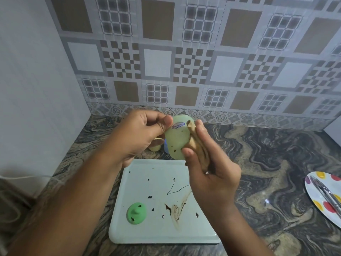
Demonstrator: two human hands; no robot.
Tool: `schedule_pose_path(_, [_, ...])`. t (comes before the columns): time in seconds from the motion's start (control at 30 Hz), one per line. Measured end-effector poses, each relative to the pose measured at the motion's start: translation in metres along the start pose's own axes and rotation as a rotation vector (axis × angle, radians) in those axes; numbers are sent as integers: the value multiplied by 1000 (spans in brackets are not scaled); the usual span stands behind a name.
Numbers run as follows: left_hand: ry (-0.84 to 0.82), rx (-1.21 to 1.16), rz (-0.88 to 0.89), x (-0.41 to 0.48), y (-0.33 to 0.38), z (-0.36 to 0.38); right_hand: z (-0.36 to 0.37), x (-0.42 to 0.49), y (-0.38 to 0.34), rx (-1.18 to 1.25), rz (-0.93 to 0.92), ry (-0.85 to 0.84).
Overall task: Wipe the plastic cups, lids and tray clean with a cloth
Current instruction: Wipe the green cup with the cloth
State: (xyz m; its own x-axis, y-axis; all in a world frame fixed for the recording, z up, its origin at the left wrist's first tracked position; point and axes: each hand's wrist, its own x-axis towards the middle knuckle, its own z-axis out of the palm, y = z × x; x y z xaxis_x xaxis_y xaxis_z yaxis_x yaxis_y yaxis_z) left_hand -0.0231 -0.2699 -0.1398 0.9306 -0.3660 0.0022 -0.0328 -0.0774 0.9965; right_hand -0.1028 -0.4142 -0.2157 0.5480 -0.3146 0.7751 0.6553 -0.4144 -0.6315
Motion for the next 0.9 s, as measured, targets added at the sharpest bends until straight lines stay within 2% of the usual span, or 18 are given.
schedule_pose_path(0.07, [8,20,16,0,1,0,-1,-2,1,-102,-109,-32])
schedule_pose_path(0.13, [14,31,34,0,0,-1,0,-4,1,-84,-105,-21])
schedule_pose_path(0.27, [41,51,48,1,-3,-2,3,-7,5,118,186,112])
schedule_pose_path(0.33, [53,54,40,2,-4,-1,2,-4,6,166,239,122])
schedule_pose_path(0.47, [54,45,43,3,-3,-2,1,0,4,59,16,-66])
schedule_pose_path(0.6, [33,31,68,2,-2,0,5,-3,10,-26,-126,-90])
schedule_pose_path(0.67, [41,28,77,4,-3,-2,5,-2,8,-9,-118,-51])
schedule_pose_path(0.8, [49,5,48,7,-4,-8,3,2,4,232,200,87])
schedule_pose_path(0.83, [42,1,44,7,-4,-8,2,2,3,242,204,80])
schedule_pose_path(0.9, [19,-8,47,7,-2,-6,3,0,5,113,39,-4])
